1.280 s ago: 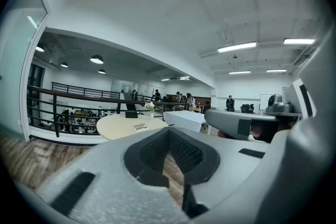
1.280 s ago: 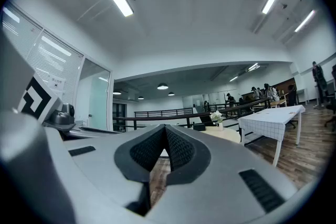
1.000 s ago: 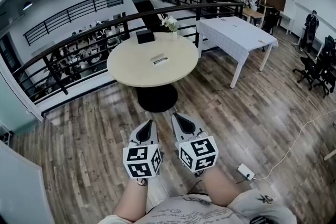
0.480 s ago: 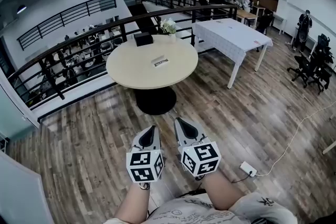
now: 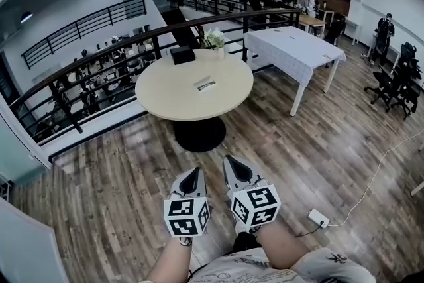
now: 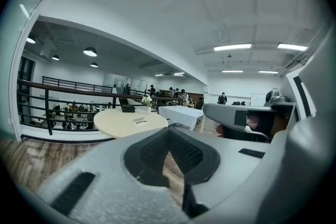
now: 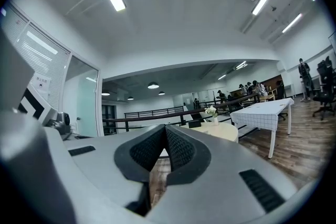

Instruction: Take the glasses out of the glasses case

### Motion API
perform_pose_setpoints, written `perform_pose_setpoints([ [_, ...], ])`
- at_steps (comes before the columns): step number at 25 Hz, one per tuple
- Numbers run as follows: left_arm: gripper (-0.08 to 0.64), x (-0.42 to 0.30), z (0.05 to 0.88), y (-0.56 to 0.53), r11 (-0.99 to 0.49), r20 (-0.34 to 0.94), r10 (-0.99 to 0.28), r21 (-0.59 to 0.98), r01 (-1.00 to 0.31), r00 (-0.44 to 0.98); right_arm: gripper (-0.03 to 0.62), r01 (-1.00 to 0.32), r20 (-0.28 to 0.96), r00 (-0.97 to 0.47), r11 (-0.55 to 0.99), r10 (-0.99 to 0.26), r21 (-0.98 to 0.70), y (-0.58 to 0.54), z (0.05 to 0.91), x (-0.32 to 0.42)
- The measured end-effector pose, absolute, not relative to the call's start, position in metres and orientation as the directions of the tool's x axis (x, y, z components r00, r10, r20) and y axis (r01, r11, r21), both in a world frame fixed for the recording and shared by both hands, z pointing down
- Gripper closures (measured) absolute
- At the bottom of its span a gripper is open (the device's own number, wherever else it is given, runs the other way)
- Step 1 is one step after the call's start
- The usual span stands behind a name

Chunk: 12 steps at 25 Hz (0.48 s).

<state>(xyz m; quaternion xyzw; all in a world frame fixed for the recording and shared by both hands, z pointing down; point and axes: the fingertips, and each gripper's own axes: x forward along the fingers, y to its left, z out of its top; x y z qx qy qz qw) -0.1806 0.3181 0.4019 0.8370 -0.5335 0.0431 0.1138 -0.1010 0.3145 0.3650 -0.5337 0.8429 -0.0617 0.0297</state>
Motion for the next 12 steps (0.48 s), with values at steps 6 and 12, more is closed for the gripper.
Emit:
perform_pose_setpoints([
  [6,0.552,-0.176,0.406,0.268,-0.391,0.209,-0.888,0.121,-0.912,0.409,0.578,-0.884,0.024,-0.449,0.441,-0.893,-0.153,0.258,0.372,-0.098],
  [12,0.552,-0.156,0.396,0.204,-0.368,0.202,-0.902,0.104,-0.924,0.382,0.578,-0.871,0.011,-0.477,0.47,-0.879,-0.145,0.195,0.362,-0.08],
])
